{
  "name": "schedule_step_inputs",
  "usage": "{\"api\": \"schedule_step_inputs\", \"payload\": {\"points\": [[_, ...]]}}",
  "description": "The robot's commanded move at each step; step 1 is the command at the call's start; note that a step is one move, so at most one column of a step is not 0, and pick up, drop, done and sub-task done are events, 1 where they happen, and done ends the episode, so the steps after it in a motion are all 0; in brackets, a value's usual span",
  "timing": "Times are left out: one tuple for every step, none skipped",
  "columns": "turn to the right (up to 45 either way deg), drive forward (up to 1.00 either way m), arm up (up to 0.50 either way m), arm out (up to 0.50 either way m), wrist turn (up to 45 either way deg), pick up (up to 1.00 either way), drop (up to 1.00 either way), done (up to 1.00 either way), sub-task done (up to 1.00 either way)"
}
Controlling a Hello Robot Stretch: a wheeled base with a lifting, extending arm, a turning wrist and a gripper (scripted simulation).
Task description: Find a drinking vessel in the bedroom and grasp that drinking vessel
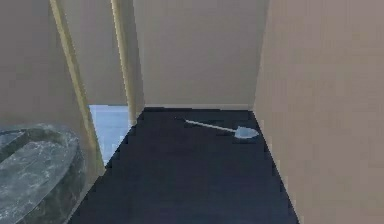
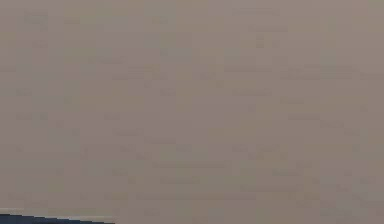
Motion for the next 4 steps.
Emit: {"api": "schedule_step_inputs", "payload": {"points": [[-6.0,0.0,0.0,0.0,0.0,0.0,0.0,0.0,0.0],[0.0,0.7,0.0,0.0,0.0,0.0,0.0,0.0,0.0],[-3.0,0.0,0.0,0.0,0.0,0.0,0.0,0.0,0.0],[45.0,0.0,0.0,0.0,0.0,0.0,0.0,0.0,0.0]]}}
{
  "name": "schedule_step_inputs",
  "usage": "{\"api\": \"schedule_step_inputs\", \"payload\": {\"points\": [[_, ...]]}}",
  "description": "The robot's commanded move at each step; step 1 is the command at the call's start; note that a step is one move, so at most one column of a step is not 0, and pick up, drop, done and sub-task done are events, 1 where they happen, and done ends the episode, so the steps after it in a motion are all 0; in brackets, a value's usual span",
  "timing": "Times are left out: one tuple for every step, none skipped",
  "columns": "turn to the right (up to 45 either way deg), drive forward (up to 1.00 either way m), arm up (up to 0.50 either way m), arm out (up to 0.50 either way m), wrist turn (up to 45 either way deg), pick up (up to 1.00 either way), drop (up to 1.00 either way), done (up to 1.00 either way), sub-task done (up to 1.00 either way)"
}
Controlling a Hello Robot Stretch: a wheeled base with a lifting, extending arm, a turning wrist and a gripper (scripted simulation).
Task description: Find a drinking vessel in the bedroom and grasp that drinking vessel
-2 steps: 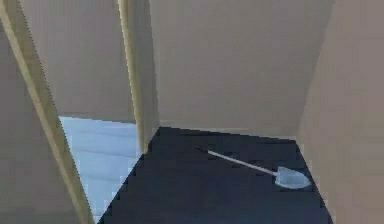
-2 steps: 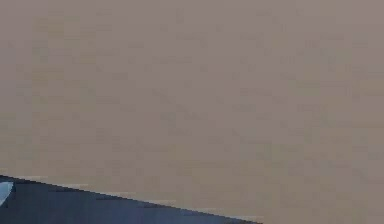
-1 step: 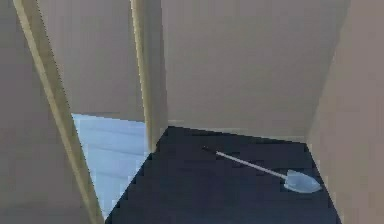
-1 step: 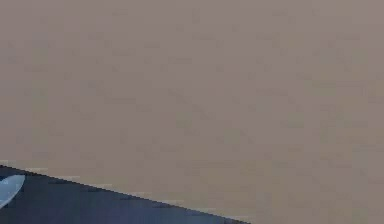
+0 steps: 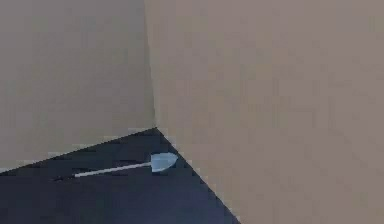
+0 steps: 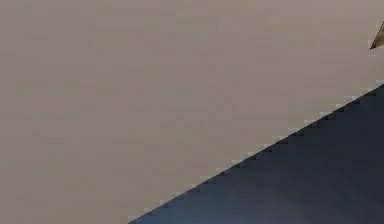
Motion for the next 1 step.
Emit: {"api": "schedule_step_inputs", "payload": {"points": [[45.0,0.0,0.0,0.0,0.0,0.0,0.0,0.0,0.0]]}}
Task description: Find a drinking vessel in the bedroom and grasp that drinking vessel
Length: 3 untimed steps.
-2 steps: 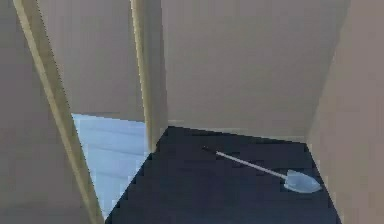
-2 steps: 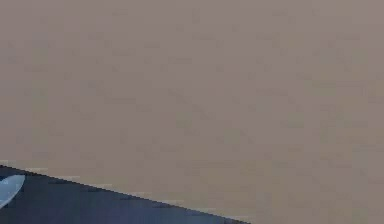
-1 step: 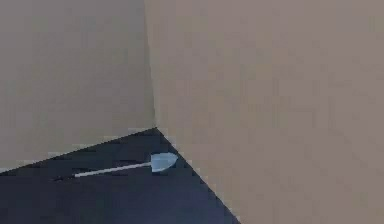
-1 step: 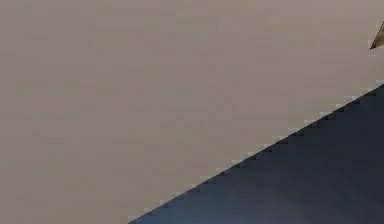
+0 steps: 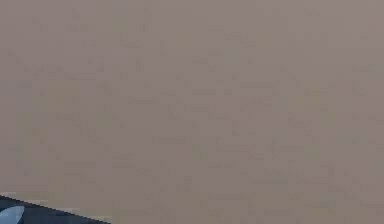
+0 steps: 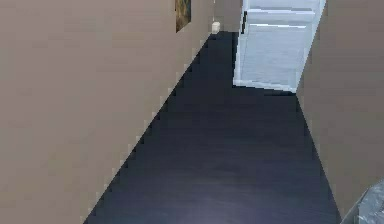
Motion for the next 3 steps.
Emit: {"api": "schedule_step_inputs", "payload": {"points": [[12.0,0.0,0.0,0.0,0.0,0.0,0.0,0.0,0.0],[0.0,0.2,0.0,0.0,0.0,0.0,0.0,0.0,0.0],[-45.0,0.0,0.0,0.0,0.0,0.0,0.0,0.0,0.0]]}}
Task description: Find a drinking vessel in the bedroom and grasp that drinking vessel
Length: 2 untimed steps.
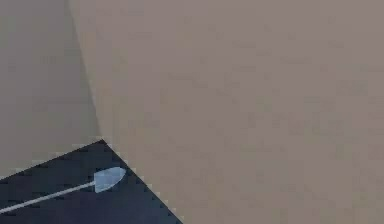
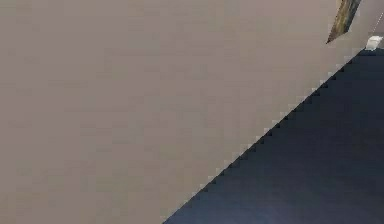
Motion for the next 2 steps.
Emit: {"api": "schedule_step_inputs", "payload": {"points": [[-45.0,0.0,0.0,0.0,0.0,0.0,0.0,0.0,0.0],[-45.0,0.0,0.0,0.0,0.0,0.0,0.0,0.0,0.0]]}}
